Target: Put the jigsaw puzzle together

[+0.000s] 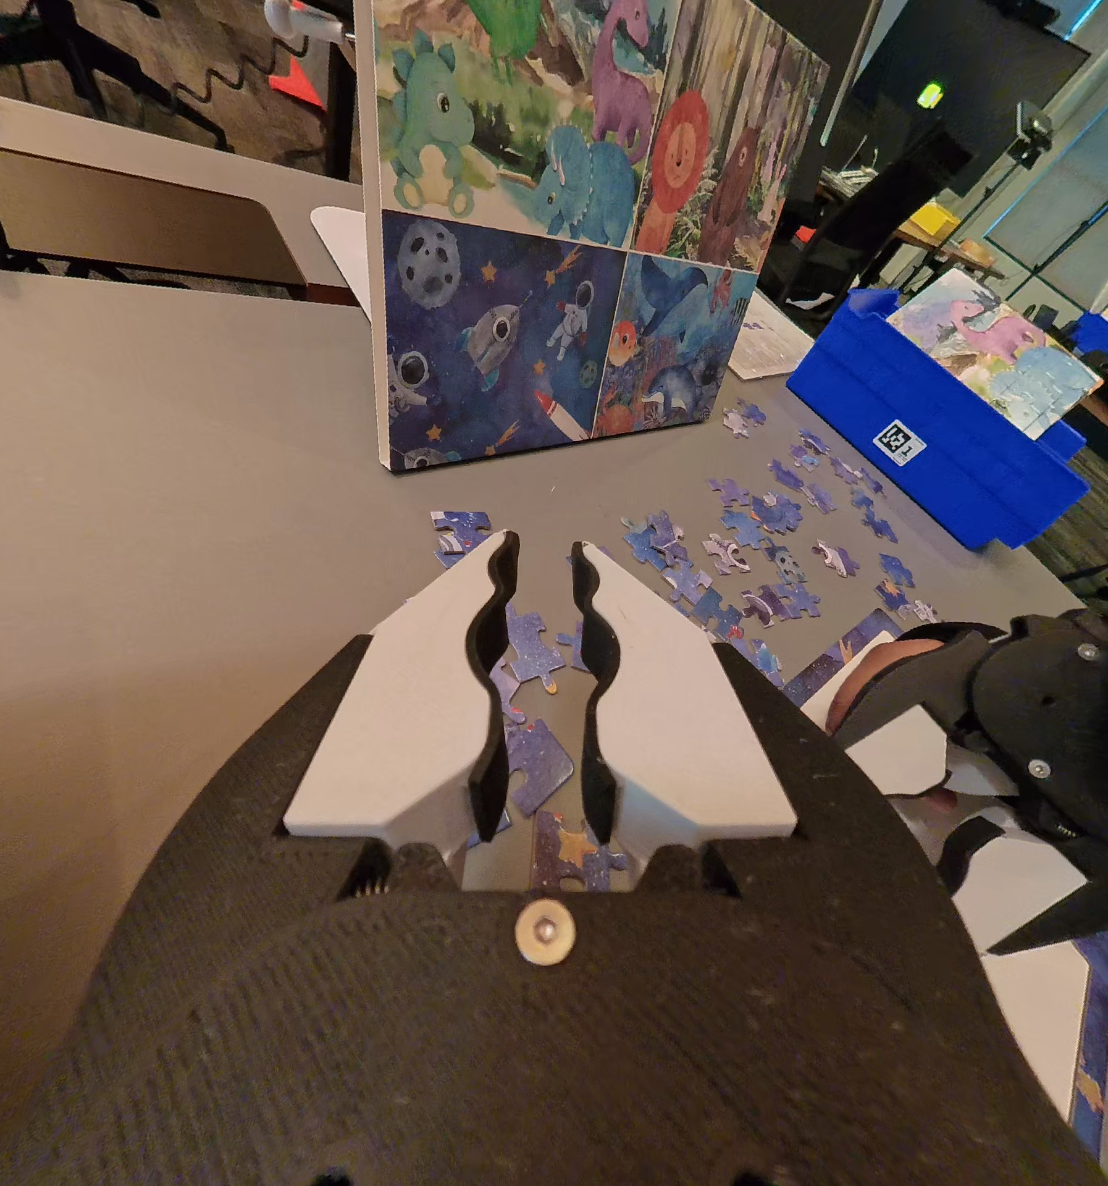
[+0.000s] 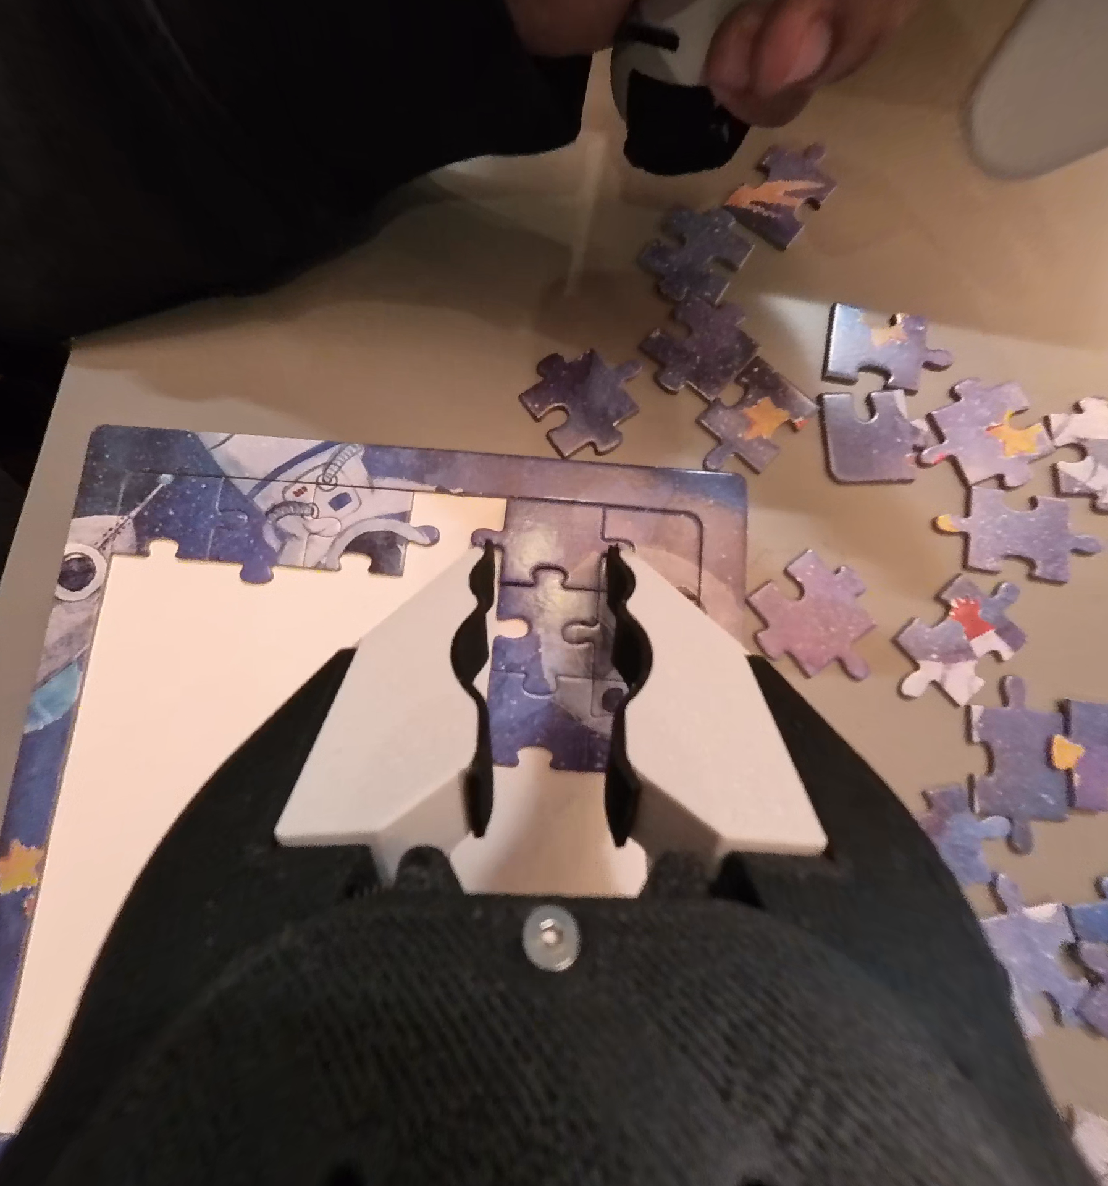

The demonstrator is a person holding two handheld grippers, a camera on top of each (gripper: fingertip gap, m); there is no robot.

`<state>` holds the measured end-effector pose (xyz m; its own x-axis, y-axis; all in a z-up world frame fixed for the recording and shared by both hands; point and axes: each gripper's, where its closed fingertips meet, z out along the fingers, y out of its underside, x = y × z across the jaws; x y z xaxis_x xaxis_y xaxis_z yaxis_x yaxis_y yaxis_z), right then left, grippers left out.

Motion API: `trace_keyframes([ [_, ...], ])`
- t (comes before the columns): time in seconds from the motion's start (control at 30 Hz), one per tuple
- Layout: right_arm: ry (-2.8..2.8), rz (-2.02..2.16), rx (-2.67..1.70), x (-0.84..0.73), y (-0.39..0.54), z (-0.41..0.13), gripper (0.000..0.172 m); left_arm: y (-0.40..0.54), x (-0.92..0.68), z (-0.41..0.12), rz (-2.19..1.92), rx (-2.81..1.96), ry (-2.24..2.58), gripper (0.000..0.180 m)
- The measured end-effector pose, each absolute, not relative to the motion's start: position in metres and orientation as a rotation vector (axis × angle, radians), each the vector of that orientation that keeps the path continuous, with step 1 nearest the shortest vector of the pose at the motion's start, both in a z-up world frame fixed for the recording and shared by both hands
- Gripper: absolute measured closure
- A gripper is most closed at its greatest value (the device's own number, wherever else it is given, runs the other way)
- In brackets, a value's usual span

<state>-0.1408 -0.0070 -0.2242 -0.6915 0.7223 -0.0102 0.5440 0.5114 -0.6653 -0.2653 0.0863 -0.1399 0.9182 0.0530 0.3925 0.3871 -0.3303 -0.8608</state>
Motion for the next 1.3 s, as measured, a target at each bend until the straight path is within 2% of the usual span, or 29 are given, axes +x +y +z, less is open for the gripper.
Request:
trace_keyframes([
  [0.3,-2.462,0.988,-1.057,-0.138,-0.009,-0.216,0.141,0.086,-0.265,-0.140,-0.350,-1.888,-0.322,0.166],
  [0.67,-2.447,0.901,-1.029,-0.146,-0.012,-0.222,0.153,0.086,-0.265,-0.140,-0.351,-1.888,-0.323,0.166],
  [1.3,-2.349,0.976,-1.144,-0.138,0.010,-0.208,0.156,0.086,-0.265,-0.140,-0.350,-1.889,-0.321,0.166],
])
